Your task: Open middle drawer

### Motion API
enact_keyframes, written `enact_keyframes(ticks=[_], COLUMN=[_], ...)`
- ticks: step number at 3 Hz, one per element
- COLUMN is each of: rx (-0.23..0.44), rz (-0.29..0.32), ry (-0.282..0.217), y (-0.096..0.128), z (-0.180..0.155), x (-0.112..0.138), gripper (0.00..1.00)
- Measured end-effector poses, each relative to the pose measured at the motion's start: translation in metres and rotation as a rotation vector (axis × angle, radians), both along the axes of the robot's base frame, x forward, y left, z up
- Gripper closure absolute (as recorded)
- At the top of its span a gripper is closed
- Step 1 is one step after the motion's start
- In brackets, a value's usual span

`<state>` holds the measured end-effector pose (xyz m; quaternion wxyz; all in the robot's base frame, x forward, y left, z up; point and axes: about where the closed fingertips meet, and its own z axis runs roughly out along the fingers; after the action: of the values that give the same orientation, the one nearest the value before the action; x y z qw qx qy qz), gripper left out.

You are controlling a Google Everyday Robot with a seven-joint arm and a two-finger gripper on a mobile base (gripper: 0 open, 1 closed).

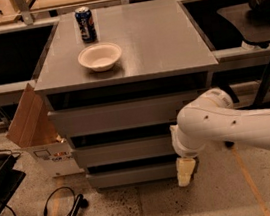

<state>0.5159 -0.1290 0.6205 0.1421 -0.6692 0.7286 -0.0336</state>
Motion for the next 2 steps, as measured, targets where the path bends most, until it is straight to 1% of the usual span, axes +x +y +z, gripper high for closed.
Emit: enact_keyframes(ticks=[1, 2], rx=[0.051, 0.046], rz=[0.07, 0.082], ry=[-0.011, -0.01], y=[0.044, 0.064], z=[-0.057, -0.096], x=[0.029, 0.047], gripper=[0.0, 0.0])
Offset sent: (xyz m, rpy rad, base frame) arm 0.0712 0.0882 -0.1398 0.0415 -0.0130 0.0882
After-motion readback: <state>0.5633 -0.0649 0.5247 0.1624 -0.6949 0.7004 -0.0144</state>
